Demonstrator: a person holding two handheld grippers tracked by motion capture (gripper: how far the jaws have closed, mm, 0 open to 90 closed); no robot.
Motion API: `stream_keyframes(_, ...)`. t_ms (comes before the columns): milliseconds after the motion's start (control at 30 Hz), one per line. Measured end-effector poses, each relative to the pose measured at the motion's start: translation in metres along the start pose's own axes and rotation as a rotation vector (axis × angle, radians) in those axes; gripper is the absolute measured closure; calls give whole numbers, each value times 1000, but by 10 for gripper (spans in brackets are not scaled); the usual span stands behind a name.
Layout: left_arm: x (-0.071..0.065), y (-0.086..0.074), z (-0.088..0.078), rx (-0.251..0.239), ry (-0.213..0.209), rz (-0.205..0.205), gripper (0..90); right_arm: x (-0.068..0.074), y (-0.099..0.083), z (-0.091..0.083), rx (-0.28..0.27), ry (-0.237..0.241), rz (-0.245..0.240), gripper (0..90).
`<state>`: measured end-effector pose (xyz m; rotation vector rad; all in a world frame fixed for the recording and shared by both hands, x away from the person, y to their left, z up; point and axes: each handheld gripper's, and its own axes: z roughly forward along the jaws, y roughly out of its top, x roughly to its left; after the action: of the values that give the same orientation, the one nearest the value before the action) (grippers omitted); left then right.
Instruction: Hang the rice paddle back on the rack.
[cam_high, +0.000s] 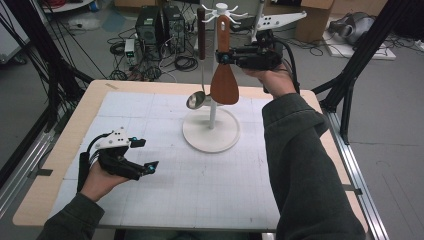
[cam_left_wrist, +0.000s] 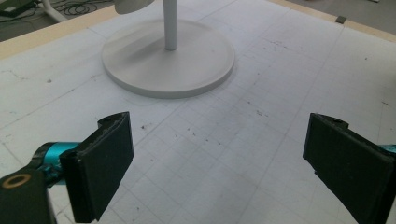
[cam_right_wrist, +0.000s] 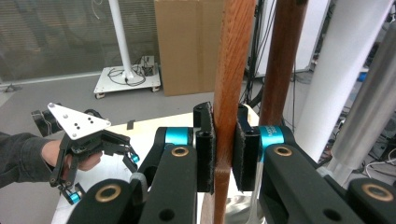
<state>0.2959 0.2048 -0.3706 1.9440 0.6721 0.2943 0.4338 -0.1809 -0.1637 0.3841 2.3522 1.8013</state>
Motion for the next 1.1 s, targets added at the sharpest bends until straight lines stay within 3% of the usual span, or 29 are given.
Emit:
stream_keyframes(633,1,-1,-2,2,6,6,91,-5,-6,6,12,-55,13,813)
stream_keyframes(867,1,-1,-3,2,8,5,91,0,-6,4,38,-101,-1,744)
stream_keyframes(1100,2,-1,-4,4,14,10,91,5,-10,-4,28,-143,8,668)
